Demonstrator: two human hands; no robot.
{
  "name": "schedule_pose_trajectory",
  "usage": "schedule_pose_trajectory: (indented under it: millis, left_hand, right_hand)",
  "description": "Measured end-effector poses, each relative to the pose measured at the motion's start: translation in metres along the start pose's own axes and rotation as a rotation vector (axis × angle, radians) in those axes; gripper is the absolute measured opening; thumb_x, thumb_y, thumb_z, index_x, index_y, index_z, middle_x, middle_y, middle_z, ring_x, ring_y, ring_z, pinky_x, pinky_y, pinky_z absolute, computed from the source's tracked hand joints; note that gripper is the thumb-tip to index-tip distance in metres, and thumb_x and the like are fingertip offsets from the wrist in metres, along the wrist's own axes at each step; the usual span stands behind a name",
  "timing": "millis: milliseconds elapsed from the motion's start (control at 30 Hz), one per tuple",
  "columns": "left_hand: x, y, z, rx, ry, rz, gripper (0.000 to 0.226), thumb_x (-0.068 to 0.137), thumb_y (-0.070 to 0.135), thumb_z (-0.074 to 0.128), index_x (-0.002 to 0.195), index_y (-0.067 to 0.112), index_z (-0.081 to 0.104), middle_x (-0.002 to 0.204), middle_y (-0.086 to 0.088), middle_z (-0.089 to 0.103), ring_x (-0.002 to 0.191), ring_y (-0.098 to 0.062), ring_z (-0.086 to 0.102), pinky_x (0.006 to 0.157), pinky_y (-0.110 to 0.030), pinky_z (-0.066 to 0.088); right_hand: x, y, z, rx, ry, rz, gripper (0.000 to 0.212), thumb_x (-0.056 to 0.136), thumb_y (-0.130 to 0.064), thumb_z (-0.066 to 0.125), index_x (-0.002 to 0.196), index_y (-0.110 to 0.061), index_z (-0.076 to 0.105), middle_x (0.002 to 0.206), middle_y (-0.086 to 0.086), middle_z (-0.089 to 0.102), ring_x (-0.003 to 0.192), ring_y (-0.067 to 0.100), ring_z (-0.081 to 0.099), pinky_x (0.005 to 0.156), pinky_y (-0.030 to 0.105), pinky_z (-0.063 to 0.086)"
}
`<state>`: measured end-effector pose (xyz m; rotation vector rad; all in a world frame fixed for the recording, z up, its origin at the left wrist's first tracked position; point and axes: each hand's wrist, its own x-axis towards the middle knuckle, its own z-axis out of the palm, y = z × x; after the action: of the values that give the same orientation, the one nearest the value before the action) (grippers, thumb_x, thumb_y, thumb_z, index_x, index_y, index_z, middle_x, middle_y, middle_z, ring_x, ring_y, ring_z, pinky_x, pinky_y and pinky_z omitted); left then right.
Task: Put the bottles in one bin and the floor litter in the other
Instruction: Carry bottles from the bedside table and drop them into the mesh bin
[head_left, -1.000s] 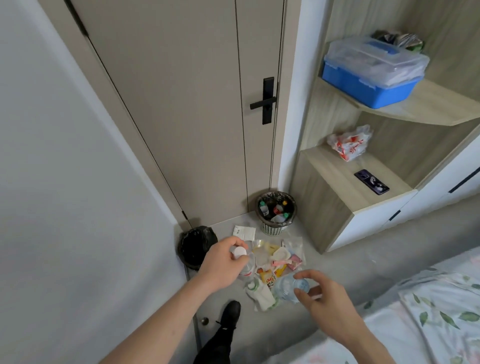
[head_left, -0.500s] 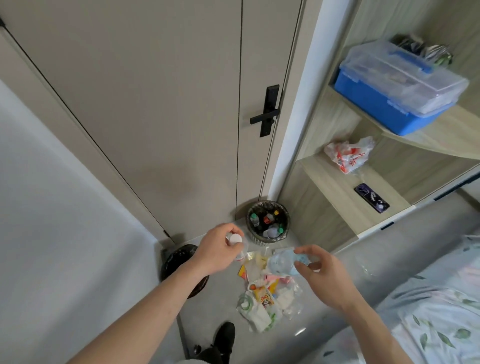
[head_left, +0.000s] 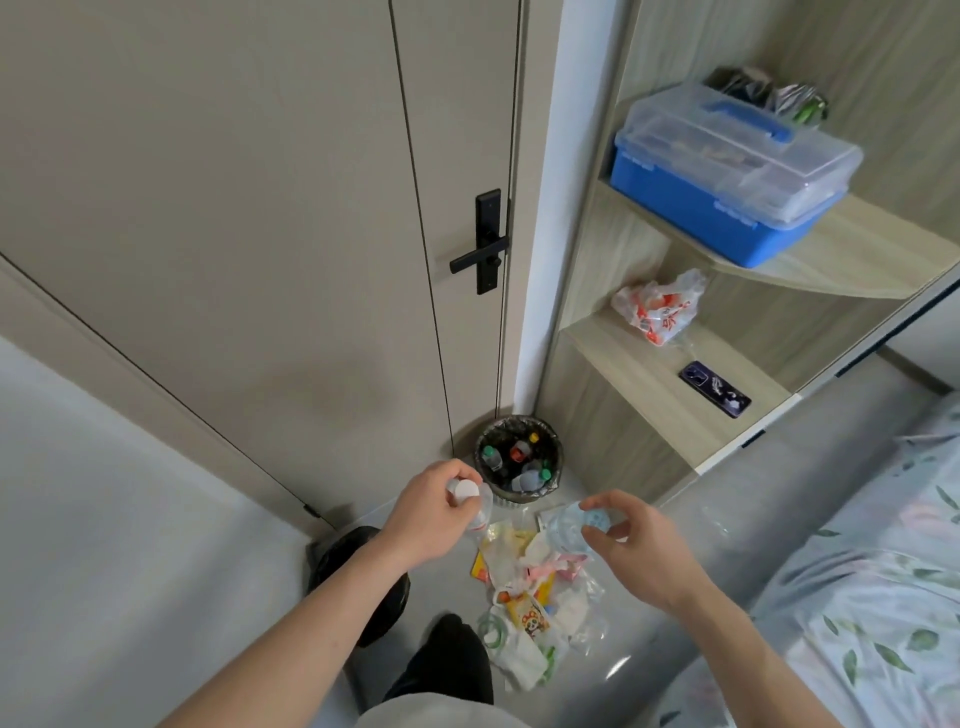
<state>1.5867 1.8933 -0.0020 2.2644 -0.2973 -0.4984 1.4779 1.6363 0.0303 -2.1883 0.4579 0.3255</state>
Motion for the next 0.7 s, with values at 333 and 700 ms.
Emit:
schedule_pose_trajectory:
  millis: [333,700]
  left_hand:
    - [0.156,-0.042,0.002,0.089,-0.175,-0.024,0.013,0.085,0.029,0.065,0.092,0.038,0.059,0.105,0.017,0.057,0.081,-0.003,0.059,0.070,-0.016,0.039]
    - [0.333,-0.124,0.089,0.188,-0.340,-0.084,0.011,0.091,0.032,0.065,0.099,0.039,0.063,0.108,0.013,0.049,0.100,-0.013,0.061,0.087,-0.025,0.045]
  right_hand:
    - [0.144,0.007,0.023,-0.030,-0.012,0.161,0.021,0.093,-0.029,0.065,0.112,-0.039,0.064,0.107,-0.017,0.069,0.075,0.001,0.070,0.071,0.018,0.056]
    - [0.299,0.067,0.087,0.102,0.122,0.337,0.031,0.086,-0.009,0.064,0.089,-0.040,0.063,0.115,-0.011,0.060,0.086,0.013,0.067,0.077,0.040,0.060]
